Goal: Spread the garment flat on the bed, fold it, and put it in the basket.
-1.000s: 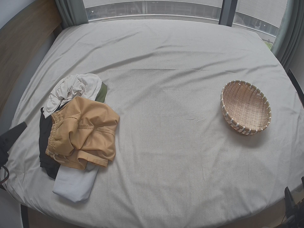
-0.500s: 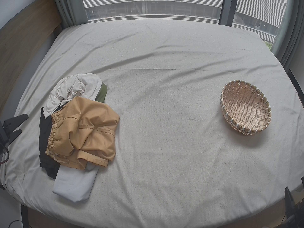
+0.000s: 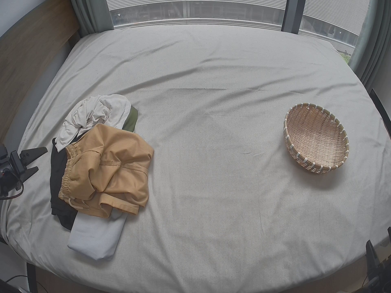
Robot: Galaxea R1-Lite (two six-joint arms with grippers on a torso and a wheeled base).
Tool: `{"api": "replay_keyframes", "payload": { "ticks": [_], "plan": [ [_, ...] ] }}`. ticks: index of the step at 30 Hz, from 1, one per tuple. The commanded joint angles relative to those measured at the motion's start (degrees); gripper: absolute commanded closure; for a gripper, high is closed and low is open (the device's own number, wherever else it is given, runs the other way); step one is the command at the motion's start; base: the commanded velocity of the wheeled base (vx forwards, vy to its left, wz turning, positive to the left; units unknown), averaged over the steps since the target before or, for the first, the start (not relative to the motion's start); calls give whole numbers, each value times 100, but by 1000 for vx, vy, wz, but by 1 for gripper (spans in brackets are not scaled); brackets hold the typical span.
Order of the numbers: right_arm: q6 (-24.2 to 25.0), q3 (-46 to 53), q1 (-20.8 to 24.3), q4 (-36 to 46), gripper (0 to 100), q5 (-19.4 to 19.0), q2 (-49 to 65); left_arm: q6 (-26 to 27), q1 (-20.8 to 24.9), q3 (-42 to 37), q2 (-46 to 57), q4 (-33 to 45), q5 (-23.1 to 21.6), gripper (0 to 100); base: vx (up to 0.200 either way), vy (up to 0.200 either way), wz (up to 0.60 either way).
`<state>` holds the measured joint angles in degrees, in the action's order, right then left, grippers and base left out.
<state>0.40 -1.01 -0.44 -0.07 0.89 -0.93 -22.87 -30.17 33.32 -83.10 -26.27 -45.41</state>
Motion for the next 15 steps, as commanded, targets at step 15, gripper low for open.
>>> {"api": "replay_keyframes", "payload": {
  "ticks": [15],
  "plan": [
    [4, 101, 0, -1, 0, -1, 93, 116, 881, 483, -1753, -766, 691, 0, 0, 0, 0]
  ]
}}
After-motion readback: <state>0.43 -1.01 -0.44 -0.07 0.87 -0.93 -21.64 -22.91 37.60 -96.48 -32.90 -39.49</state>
